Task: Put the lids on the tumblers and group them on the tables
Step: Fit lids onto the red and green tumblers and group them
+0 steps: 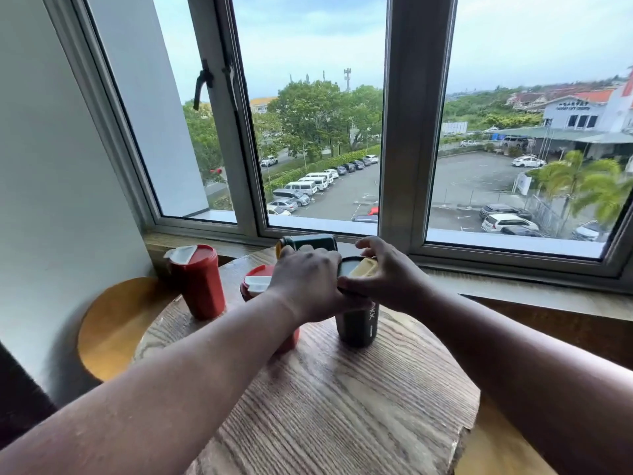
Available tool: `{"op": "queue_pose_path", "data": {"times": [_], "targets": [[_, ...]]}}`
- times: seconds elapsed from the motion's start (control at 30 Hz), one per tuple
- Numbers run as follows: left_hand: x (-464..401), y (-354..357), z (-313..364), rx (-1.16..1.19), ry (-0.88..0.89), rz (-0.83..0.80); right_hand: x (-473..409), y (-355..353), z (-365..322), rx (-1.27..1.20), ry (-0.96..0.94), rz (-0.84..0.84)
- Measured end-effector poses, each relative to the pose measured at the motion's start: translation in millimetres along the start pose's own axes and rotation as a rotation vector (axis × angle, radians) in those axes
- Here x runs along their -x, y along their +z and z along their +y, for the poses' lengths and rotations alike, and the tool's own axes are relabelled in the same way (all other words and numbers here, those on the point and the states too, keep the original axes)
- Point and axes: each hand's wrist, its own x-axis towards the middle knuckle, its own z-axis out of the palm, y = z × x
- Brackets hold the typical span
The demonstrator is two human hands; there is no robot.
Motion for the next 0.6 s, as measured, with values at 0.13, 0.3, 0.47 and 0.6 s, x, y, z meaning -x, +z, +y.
{"op": "queue_pose_path", "data": {"times": [0.13,0.3,0.47,0.6], "targets": [[13,-9,-7,-0.039,0.060,0.014,11,-2,1,0.002,0.009,-0.037],[38,-11,-44,0.006,-0.043,0.135,24,-5,18,-0.191,0.106,-0.066],[46,-1,-67,0.092,-0.171,0.039,25,3,26,-0.304,0.177,-0.114],[44,5,-74,0.166,-0.191,0.033,17,12,33,-0.353,0.188,-0.110]]}}
